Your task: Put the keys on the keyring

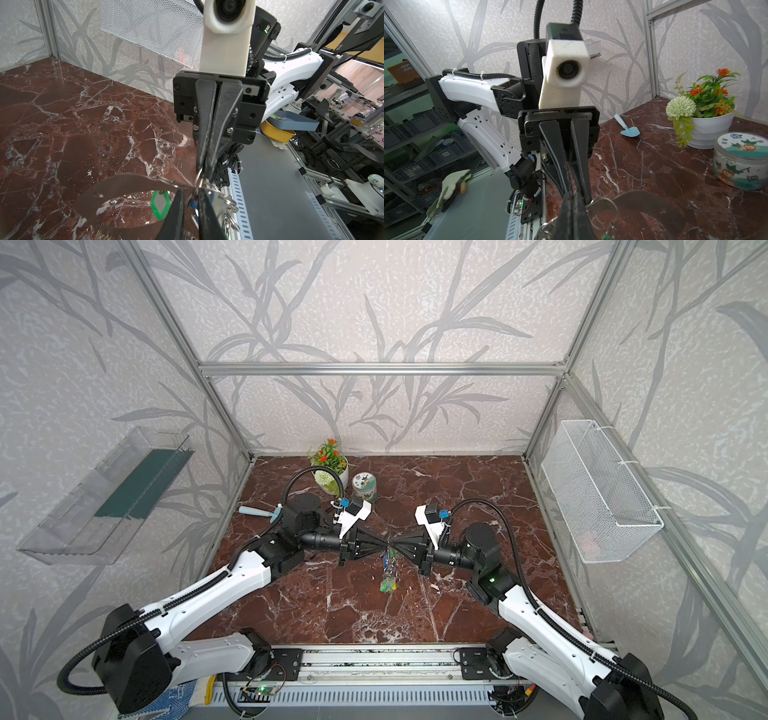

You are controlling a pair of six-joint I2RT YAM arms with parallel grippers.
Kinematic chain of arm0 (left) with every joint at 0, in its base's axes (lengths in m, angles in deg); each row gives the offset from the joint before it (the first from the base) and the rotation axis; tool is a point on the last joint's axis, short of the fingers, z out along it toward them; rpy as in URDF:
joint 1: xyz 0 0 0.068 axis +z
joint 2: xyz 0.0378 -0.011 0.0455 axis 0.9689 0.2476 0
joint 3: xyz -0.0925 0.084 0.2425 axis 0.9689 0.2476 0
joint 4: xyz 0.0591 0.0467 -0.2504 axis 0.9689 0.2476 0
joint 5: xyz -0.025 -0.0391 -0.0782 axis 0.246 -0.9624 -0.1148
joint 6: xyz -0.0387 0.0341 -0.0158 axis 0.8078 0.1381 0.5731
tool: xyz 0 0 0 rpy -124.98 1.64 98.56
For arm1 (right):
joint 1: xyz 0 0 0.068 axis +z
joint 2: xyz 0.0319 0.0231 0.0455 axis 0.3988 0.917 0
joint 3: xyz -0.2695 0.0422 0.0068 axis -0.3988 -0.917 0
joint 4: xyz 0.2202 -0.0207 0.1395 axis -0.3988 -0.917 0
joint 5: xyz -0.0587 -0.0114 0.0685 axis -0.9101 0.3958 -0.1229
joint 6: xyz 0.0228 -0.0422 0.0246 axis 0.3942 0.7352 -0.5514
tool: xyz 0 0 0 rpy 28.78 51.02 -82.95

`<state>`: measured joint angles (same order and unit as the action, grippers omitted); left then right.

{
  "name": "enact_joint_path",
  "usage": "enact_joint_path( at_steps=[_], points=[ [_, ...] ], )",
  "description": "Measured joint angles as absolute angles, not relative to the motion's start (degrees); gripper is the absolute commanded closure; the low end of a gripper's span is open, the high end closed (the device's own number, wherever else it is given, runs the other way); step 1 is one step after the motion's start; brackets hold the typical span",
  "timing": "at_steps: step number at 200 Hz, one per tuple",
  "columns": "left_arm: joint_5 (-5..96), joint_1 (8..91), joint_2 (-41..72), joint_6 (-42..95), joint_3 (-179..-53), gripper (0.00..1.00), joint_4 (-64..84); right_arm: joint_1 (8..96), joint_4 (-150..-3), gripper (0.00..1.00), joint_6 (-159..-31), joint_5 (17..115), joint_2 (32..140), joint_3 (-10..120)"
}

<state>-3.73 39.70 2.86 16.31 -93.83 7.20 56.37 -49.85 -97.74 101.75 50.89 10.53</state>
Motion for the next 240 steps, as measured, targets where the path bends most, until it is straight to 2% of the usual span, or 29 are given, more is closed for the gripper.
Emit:
enact_joint_path(
  at_steps=[28, 78, 153, 197, 240],
  points=[
    [-4.02, 39.65, 2.92, 16.77, -93.92, 0.89, 7.16, 56.37, -50.18, 1.0, -97.35, 101.72, 50.89, 10.55],
    [-4.43, 39.65, 2.92, 17.89, -93.92, 1.0, 6.83, 56.32, -50.27, 1.0, -97.0, 101.7, 50.89, 10.6],
    [-2.01, 39.61, 2.68, 17.12, -95.43, 1.0, 9.8, 56.13, -50.31, 1.0, -96.6, 101.02, 50.86, 10.77],
    [0.92, 39.32, 2.42, 9.6, -99.16, 1.0, 19.02, 56.08, -51.51, 0.75, -95.77, 100.52, 50.67, 11.28],
    [4.35, 39.32, 3.12, -2.29, -106.86, 1.0, 35.42, 53.83, -54.29, 0.62, -95.36, 100.74, 48.68, 14.05]
  ],
)
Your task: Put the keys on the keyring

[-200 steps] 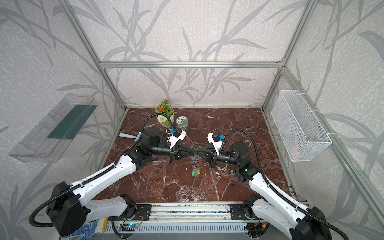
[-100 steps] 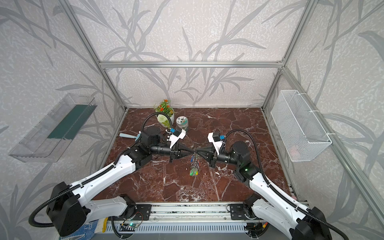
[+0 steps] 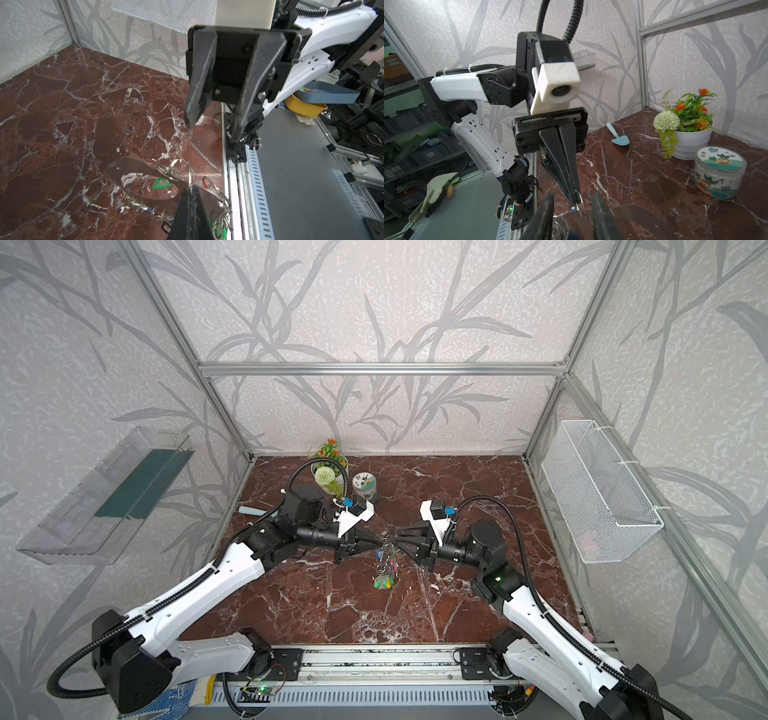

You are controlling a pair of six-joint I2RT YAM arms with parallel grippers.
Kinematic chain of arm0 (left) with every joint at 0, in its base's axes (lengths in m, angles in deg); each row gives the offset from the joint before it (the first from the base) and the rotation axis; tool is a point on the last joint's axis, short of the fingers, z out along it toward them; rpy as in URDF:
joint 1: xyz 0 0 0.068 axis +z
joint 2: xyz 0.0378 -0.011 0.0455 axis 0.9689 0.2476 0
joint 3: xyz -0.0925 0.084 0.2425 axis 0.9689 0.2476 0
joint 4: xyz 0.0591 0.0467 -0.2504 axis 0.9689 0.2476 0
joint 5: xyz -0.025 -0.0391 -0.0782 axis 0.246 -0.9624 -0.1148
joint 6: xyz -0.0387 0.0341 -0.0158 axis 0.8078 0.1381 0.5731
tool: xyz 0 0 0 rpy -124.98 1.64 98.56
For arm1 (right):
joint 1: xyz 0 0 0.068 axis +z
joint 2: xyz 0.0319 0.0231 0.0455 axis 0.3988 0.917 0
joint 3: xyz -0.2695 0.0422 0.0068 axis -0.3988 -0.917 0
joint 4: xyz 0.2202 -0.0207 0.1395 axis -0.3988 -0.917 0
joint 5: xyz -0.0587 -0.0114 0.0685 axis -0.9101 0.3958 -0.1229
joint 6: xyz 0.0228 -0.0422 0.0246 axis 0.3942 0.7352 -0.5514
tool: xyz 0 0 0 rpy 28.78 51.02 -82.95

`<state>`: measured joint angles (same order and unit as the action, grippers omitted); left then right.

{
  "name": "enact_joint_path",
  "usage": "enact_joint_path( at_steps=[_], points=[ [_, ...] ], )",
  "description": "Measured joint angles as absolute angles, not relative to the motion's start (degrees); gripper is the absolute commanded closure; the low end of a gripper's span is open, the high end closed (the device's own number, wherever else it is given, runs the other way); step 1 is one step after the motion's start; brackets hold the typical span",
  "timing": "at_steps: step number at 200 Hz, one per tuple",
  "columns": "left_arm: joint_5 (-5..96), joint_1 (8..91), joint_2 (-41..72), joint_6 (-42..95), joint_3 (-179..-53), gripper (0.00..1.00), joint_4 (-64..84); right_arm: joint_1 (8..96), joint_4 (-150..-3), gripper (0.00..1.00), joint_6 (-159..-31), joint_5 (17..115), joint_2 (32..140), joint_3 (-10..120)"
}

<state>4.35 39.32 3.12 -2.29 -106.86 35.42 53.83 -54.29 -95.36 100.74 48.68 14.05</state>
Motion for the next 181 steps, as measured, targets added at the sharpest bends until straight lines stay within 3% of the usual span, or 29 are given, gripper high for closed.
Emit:
enact_joint_path(
  at_steps=[97, 181],
  points=[
    [8.35, 38.06, 12.91, -19.58, -126.48, 1.0, 61.6, 55.41, -63.07, 0.59, -90.18, 101.83, 53.03, 19.65],
    [9.07, 37.58, 18.68, -24.01, -136.63, 1.0, 71.57, 56.32, -63.91, 0.75, -87.99, 102.82, 54.75, 19.86]
  ],
)
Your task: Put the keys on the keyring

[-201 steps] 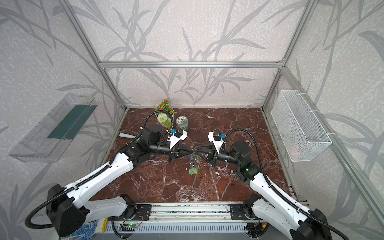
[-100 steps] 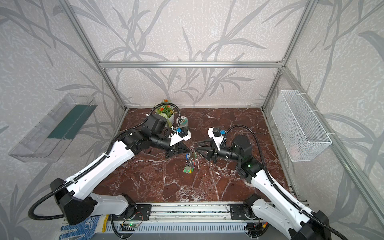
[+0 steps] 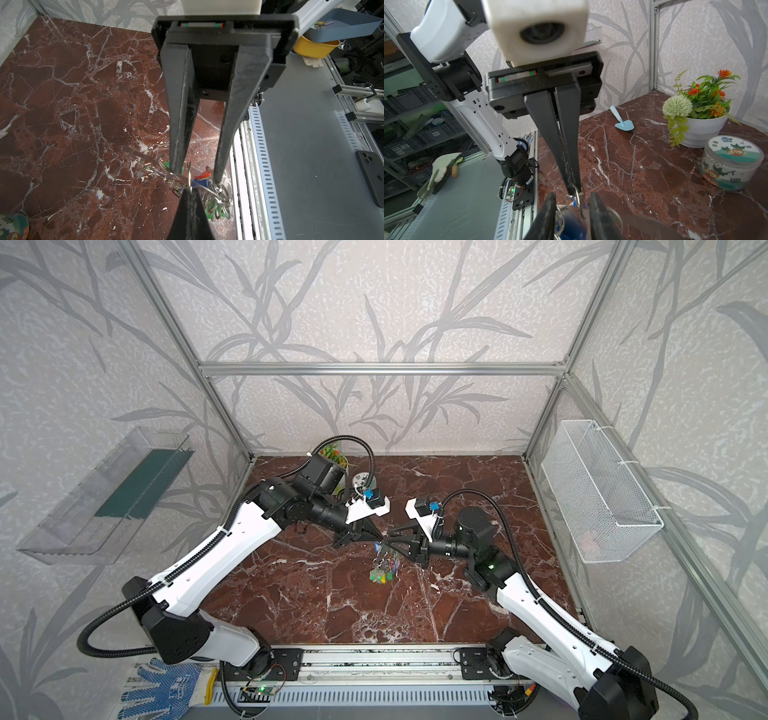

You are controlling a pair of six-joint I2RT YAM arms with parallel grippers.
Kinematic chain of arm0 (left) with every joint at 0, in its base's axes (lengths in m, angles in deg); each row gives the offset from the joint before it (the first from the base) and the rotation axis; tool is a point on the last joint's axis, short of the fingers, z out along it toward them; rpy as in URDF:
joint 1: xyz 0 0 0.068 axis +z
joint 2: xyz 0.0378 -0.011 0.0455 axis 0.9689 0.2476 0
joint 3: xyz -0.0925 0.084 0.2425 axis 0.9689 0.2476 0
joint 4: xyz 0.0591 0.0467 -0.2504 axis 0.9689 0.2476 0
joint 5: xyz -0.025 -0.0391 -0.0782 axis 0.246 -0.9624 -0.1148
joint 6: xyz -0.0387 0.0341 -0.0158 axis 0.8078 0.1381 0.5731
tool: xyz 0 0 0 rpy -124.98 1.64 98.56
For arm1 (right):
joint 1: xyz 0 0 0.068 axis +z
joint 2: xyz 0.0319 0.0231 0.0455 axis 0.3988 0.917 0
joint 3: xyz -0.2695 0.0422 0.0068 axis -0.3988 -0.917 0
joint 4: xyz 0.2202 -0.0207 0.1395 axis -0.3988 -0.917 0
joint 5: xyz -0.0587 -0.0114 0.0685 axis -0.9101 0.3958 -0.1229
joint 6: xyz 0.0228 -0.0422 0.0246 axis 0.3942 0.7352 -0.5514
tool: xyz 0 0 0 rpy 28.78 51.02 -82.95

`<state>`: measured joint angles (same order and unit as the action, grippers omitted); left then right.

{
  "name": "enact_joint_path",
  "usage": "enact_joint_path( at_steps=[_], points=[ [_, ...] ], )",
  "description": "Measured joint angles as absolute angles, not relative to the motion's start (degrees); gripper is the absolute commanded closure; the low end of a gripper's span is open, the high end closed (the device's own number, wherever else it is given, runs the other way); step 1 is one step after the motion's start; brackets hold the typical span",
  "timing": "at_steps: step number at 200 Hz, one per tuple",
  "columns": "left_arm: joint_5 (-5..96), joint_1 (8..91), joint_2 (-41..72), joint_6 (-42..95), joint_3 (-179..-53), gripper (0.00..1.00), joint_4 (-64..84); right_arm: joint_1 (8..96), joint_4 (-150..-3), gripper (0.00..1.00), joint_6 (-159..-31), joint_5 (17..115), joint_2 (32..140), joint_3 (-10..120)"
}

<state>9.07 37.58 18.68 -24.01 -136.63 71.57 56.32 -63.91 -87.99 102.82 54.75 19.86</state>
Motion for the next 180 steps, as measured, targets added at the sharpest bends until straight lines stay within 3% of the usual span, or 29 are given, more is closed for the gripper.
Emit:
enact_joint_path(
  at_steps=[78, 113, 180],
  points=[
    [9.49, 37.36, 21.52, -25.24, -141.94, 1.0, 76.73, 56.89, -63.91, 0.83, -87.55, 102.51, 54.86, 19.86],
    [9.51, 37.12, 21.92, -25.41, -142.35, 1.0, 77.27, 56.89, -63.93, 1.0, -87.29, 101.99, 54.93, 19.86],
    [9.53, 37.16, 22.09, -24.39, -142.55, 1.0, 77.54, 57.0, -64.06, 1.0, -86.96, 101.72, 55.02, 19.86]
  ],
)
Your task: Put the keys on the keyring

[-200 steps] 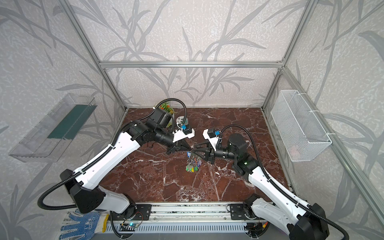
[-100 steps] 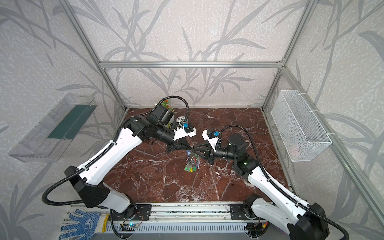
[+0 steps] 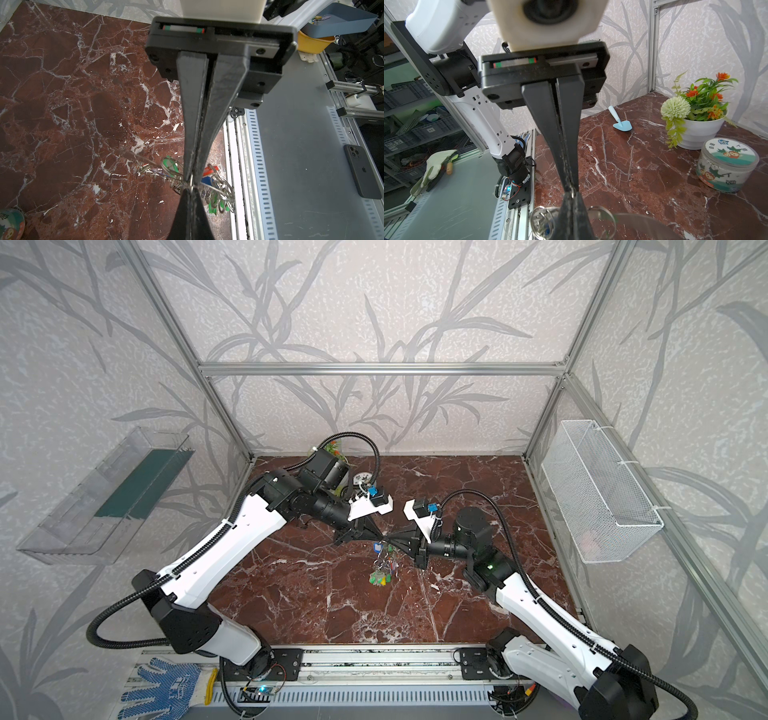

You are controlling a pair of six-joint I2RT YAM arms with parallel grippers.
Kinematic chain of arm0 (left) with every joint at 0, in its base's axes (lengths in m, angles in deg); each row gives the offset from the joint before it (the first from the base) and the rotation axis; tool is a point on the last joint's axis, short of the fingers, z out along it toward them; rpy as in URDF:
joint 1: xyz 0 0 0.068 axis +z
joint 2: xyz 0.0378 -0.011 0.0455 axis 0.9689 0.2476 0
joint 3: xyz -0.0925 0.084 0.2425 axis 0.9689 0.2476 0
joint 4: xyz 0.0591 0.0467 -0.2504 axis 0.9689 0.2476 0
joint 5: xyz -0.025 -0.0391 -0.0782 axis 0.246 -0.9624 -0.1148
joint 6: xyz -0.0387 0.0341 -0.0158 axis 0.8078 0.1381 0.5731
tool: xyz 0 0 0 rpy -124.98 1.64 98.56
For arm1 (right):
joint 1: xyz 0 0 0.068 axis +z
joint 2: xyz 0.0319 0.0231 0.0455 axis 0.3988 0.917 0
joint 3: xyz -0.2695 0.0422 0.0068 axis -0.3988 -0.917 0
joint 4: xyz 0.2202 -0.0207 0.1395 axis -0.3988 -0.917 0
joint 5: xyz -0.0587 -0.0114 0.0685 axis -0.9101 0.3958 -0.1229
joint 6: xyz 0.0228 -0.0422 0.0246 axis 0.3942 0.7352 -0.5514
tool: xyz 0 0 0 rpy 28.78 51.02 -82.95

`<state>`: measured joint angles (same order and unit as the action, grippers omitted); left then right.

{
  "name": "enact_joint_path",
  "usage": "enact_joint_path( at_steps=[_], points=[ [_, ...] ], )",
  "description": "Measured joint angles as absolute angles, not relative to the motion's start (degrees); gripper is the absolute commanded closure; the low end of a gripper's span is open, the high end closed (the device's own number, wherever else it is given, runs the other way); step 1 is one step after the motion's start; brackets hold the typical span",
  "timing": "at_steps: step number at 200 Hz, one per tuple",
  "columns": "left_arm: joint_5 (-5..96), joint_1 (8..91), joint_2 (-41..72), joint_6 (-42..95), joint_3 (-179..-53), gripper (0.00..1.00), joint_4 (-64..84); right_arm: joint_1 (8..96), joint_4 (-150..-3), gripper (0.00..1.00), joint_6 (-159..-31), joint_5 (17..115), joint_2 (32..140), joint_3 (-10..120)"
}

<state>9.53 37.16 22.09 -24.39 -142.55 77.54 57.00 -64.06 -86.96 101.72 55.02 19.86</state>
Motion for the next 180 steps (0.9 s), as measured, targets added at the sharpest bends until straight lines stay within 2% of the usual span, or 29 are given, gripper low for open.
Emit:
enact_joint_path(
  at_steps=[41, 144, 180],
  points=[
    [9.23, 38.04, 19.71, -20.39, -137.61, 1.0, 71.09, 57.0, -63.86, 1.0, -87.93, 99.63, 54.97, 19.71],
    [5.34, 42.01, 8.36, -7.86, -118.09, 0.75, 47.18, 56.54, -58.57, 1.0, -93.91, 100.3, 56.68, 18.97],
    [4.29, 42.01, 8.04, -4.8, -115.1, 0.72, 43.02, 56.43, -57.74, 1.0, -94.75, 100.41, 56.87, 18.97]
  ],
)
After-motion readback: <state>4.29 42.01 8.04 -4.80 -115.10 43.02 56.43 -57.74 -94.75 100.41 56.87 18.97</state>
